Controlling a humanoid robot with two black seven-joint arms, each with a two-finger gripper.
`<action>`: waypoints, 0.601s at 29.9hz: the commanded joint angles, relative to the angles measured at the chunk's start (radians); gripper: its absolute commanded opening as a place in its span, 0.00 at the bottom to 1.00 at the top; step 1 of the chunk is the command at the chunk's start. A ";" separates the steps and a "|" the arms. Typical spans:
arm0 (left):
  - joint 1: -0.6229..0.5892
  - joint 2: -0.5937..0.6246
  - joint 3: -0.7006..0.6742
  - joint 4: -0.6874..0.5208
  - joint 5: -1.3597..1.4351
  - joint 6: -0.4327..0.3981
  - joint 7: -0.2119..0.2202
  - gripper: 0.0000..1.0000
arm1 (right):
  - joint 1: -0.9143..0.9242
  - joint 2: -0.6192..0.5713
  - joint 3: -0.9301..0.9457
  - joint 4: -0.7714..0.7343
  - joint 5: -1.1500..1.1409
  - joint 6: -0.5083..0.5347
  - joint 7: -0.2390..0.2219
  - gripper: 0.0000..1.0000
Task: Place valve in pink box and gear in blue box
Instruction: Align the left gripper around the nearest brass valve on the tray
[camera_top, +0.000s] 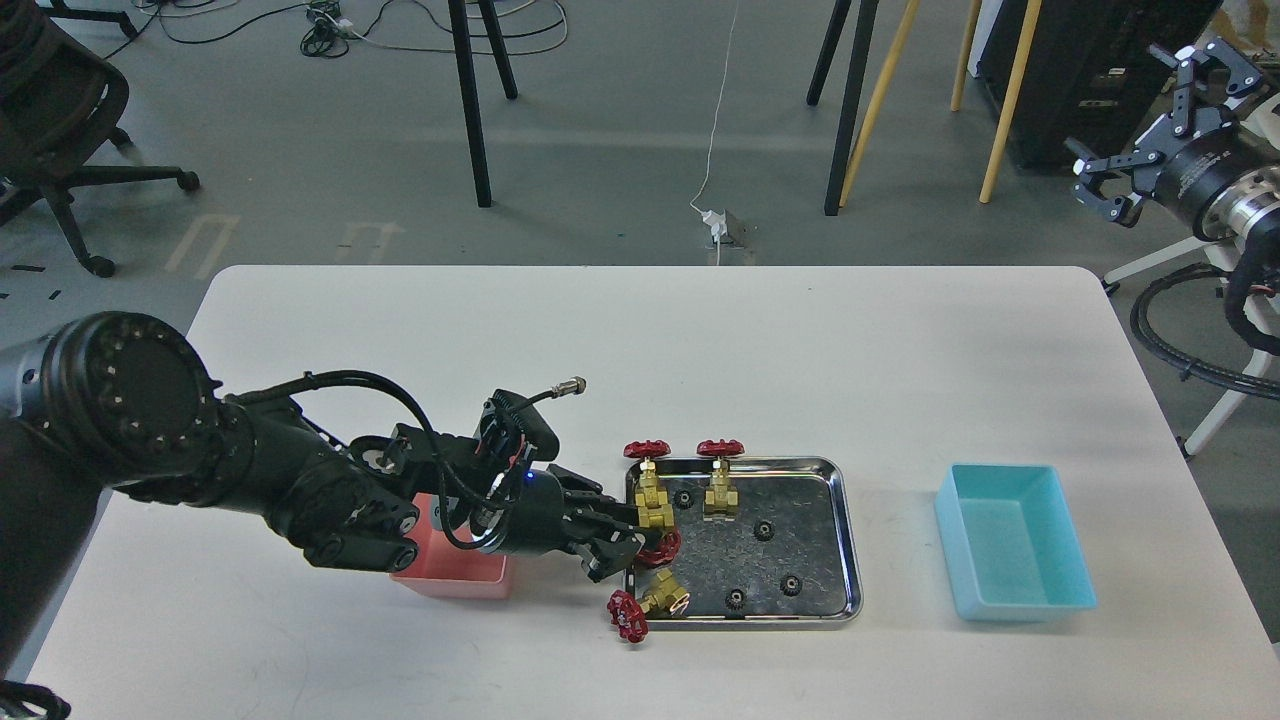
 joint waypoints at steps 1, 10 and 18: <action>-0.001 0.002 0.000 0.000 0.000 0.000 0.000 0.30 | -0.006 0.000 0.000 0.000 0.000 0.000 0.001 0.99; -0.001 0.002 0.000 0.000 0.000 0.000 0.000 0.25 | -0.007 0.000 0.000 0.000 0.000 0.000 0.001 0.99; -0.003 0.003 -0.001 0.000 0.000 0.000 0.000 0.23 | -0.011 0.000 0.000 -0.011 0.000 0.000 0.001 0.99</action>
